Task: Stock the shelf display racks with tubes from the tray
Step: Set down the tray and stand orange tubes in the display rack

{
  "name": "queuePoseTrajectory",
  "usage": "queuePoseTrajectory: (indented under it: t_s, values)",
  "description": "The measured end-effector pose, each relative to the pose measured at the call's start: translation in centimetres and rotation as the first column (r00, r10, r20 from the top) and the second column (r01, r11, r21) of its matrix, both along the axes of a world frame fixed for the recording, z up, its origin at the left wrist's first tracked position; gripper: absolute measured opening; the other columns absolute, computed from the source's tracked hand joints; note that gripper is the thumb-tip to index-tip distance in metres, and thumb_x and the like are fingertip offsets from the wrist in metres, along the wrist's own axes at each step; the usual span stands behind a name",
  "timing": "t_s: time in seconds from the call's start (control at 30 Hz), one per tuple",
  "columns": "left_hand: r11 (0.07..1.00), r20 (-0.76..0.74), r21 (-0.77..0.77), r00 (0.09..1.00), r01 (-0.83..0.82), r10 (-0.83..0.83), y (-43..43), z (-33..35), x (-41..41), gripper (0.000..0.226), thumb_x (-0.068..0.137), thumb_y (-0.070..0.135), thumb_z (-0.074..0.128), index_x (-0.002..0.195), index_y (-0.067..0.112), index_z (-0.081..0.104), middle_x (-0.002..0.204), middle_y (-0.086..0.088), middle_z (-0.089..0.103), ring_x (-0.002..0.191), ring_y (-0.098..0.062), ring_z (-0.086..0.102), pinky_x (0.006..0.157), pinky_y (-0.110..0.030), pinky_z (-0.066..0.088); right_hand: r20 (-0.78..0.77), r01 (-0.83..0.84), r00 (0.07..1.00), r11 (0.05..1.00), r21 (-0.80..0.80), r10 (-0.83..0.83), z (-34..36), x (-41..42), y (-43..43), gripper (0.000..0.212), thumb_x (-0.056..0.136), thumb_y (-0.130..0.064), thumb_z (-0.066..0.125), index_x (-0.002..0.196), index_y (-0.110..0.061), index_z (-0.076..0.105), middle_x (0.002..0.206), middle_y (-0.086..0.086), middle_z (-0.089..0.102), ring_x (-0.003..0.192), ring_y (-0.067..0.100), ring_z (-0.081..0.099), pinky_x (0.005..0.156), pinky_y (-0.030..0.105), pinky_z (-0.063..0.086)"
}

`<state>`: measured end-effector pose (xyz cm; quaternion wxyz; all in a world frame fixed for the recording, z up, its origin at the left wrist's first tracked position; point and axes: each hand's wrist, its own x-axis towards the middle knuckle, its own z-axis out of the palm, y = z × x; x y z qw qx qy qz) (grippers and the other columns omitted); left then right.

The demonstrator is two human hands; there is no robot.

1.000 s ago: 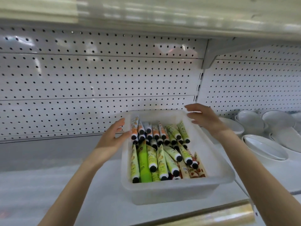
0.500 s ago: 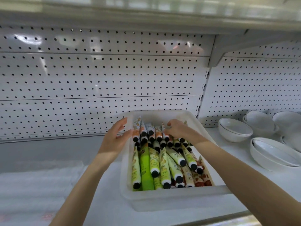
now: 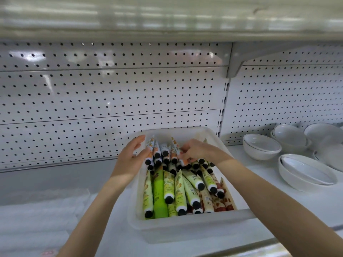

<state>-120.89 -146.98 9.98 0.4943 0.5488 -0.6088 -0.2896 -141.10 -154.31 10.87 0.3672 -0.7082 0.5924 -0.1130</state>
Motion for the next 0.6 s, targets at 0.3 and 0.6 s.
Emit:
queuePoseTrajectory:
  t_s: [0.3, 0.6]
  values:
    - [1.000, -0.027, -0.027, 1.000, -0.014, 0.014, 0.1, 0.4, 0.0, 0.037, 0.092, 0.018, 0.054, 0.129, 0.022, 0.050, 0.131, 0.012, 0.049, 0.120, -0.005, 0.042, 0.093, -0.021, 0.029, 0.170, 0.026, 0.985, 0.996, -0.083, -0.012, 0.3, -0.2, 0.8, 0.045, 0.082, -0.018, 0.071, 0.117, -0.004, 0.046, 0.091, 0.003, 0.059, 0.067, 0.010, 0.057, 0.061, 0.023, 0.047]
    - [0.992, -0.072, -0.119, 0.996, 0.044, -0.053, -0.1, 3.2, -1.2, 0.030, 0.088, 0.028, 0.060, 0.116, 0.016, 0.063, 0.117, 0.010, 0.062, 0.113, -0.002, 0.053, 0.091, -0.015, 0.040, 0.514, 0.018, 0.843, 0.948, -0.319, 0.157, 2.5, 1.3, 2.2, 0.034, 0.074, -0.014, 0.078, 0.096, -0.004, 0.054, 0.092, 0.014, 0.064, 0.077, 0.018, 0.063, 0.072, 0.032, 0.054]
